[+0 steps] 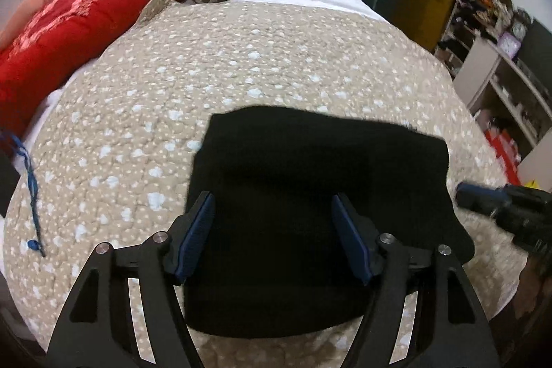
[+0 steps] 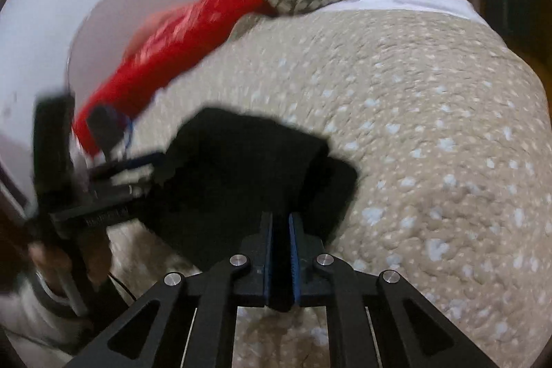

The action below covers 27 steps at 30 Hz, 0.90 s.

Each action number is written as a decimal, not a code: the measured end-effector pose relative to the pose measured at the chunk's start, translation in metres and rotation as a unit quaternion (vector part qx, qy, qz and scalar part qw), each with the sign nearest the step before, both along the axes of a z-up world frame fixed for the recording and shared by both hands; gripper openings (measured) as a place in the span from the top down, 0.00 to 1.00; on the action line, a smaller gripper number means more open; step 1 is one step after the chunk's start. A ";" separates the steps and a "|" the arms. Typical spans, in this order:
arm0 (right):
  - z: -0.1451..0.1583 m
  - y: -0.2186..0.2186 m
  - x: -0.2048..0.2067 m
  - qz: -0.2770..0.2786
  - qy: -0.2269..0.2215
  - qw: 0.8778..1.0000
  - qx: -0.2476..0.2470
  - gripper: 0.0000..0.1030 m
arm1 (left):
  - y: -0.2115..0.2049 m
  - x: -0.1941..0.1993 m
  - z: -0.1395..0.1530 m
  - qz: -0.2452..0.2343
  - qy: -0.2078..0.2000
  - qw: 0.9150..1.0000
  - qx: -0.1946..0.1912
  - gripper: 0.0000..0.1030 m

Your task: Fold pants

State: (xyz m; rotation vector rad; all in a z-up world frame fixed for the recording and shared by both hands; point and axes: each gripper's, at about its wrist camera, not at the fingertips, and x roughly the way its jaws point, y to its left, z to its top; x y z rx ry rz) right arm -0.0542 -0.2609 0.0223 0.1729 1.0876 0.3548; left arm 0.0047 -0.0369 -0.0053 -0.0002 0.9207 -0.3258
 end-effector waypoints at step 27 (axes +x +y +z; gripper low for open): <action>0.014 0.041 0.015 0.065 -0.005 0.998 -0.006 0.77 | -0.013 0.029 -0.014 0.054 -0.001 0.998 0.041 0.29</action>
